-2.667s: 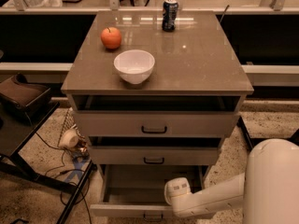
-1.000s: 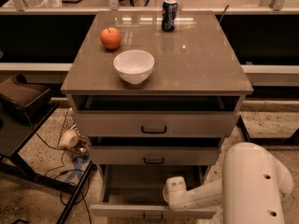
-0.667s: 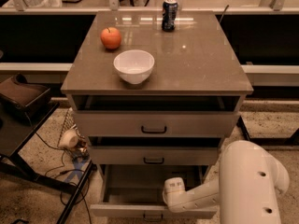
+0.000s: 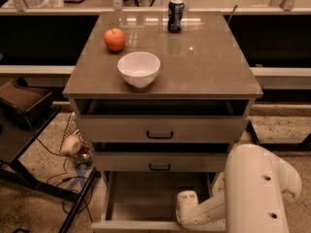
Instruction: Open bottom drawer
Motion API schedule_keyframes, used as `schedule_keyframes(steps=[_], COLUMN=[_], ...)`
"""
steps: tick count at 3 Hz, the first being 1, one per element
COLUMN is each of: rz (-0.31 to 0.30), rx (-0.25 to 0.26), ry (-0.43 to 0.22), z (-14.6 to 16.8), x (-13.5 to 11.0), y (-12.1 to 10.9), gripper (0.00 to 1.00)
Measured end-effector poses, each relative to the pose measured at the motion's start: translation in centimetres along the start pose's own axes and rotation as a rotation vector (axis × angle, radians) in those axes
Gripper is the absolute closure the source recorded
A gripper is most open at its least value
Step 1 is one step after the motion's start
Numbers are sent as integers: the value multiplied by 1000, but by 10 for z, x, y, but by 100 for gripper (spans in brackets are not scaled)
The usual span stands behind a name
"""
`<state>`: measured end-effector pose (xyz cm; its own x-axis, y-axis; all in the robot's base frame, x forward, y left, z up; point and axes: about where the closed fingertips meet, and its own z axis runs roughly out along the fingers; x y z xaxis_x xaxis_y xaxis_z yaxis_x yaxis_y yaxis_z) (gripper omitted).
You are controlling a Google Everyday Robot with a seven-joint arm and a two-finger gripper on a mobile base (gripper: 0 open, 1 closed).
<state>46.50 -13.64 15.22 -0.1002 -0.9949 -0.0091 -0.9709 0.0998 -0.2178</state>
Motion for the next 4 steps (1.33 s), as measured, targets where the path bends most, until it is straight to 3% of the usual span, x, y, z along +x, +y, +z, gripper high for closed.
schedule_keyframes(steps=[2,3,4], rz=[90,137,137], rx=[-146,-228,-228], ry=[10,5,5], z=[5,7,7], x=[52,76,75], y=[68,113,110], gripper=[100,98,77])
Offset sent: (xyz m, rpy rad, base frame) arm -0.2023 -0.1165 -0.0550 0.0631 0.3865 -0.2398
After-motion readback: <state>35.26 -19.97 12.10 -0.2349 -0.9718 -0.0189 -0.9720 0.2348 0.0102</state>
